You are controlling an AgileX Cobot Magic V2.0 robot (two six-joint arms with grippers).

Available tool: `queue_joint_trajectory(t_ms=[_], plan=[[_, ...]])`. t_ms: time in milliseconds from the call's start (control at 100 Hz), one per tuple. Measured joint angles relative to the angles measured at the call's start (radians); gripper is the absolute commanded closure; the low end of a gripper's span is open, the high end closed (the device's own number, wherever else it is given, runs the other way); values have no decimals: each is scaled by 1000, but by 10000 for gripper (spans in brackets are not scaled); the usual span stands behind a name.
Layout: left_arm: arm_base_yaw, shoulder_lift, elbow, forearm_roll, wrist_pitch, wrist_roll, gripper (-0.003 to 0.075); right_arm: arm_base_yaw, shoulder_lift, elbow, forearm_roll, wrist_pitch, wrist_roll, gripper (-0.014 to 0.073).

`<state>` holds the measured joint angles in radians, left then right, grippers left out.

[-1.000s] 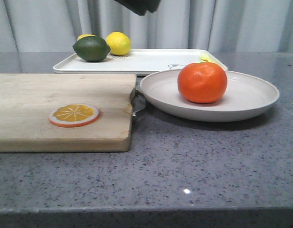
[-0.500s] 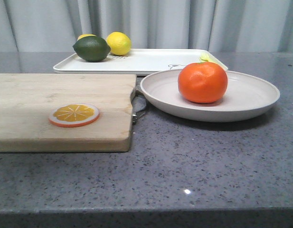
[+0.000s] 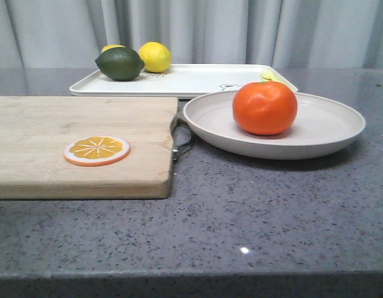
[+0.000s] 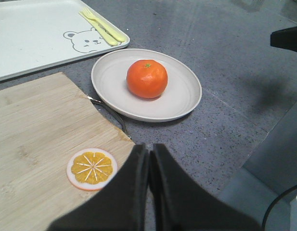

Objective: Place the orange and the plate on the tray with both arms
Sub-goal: 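Move the right gripper down to grip the plate rim nearest it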

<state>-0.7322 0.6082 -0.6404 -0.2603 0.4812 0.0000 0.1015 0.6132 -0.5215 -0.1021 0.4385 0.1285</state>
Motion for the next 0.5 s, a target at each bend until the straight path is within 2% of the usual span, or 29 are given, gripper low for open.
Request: queue_joint_trajectory(t_ms=[100, 270, 320, 370, 500], plan=[[0, -54, 41, 1, 0, 0, 741, 0, 70, -69, 0, 71, 0, 599], [0, -110, 84, 1, 0, 0, 741, 0, 191, -187, 12, 163, 0, 297], [0, -116, 89, 1, 3, 0, 741, 0, 227, -219, 24, 180, 0, 235], [0, -118, 90, 2, 4, 0, 741, 0, 269, -250, 42, 197, 0, 203], [0, -118, 94, 2, 7, 0, 741, 1, 374, -340, 74, 264, 0, 200]])
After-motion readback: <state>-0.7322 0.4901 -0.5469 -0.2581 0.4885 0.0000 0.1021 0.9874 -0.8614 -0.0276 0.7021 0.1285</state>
